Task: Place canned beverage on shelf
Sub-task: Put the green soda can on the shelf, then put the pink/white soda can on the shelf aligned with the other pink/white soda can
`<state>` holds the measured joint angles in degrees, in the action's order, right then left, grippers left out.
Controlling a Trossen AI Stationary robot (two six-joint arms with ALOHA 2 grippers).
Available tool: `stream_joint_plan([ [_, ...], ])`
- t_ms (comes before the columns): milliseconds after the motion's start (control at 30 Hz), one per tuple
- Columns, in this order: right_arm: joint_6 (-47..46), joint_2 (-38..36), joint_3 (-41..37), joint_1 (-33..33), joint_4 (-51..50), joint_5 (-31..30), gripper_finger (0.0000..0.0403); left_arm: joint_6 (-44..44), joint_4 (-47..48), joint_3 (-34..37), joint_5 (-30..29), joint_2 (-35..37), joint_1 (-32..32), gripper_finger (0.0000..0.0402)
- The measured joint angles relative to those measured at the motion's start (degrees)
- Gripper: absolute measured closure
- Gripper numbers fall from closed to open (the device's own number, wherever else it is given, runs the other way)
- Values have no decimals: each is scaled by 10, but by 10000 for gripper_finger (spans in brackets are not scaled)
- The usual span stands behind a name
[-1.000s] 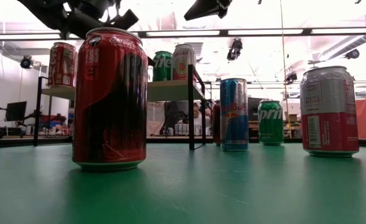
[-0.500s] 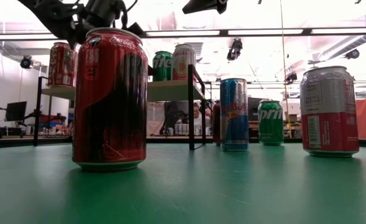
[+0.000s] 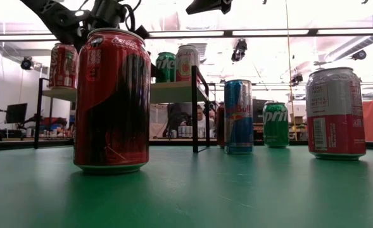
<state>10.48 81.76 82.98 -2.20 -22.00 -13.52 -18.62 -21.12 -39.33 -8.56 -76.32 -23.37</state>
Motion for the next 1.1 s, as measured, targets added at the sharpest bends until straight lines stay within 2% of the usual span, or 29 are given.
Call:
stream_joint_plan([
  [600, 2, 0, 0, 0, 0, 0, 390, 20, 3, 0, 0, 5, 2, 402],
  [800, 2, 0, 0, 0, -2, 0, 390, 34, 52, 0, 1, 58, 36, 402],
  [1100, -28, 0, 0, 0, -2, 0, 390, 89, 178, 0, 2, 201, 96, 402],
])
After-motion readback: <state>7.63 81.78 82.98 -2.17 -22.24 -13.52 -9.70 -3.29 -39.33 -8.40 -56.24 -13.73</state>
